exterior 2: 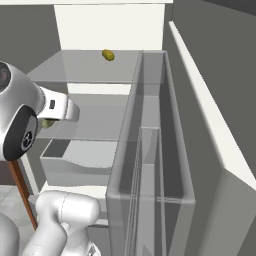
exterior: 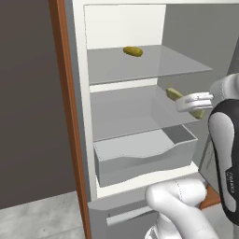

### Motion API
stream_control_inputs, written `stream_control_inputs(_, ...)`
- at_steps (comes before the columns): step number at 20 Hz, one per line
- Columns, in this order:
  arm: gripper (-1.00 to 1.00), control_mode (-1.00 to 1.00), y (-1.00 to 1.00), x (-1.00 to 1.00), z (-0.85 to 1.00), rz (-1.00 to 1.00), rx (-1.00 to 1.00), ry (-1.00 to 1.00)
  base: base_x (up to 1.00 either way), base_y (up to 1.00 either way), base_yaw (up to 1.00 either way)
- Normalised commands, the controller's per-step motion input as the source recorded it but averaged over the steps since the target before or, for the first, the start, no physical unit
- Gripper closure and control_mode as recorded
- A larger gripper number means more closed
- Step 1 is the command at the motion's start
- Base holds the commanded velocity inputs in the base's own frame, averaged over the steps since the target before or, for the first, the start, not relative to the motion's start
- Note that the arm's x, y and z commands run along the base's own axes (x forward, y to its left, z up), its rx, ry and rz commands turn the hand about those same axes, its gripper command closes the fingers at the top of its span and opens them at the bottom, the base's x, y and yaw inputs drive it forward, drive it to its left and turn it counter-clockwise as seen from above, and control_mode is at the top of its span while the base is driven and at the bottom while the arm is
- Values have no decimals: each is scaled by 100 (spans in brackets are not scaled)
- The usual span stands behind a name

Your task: Retrieve the butter from the fridge and place it on a plate on the dining table. Then retrieve the butter knife by the fridge and place it near the plate.

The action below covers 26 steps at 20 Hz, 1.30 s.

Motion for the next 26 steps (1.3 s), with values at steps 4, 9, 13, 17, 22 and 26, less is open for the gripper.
stream_control_inputs(4, 100, -100, 30, 0, -41, 1, -6, 26, 0, 0, 0)
stream_control_inputs(9, 100, -100, 18, -6, -28, -5, -4, 17, 0, 0, 0)
stream_control_inputs(13, 100, -100, 0, -16, -23, -9, -3, 1, 0, 0, 0)
stream_control_inputs(17, 100, -100, 0, -24, -21, -16, -4, 0, 0, 0, 0)
stream_control_inputs(22, 100, -100, -5, -14, -14, -17, -4, 1, 0, 0, 0)
stream_control_inputs(26, 100, -100, -44, 0, -16, -3, 0, 13, 0, 0, 0)
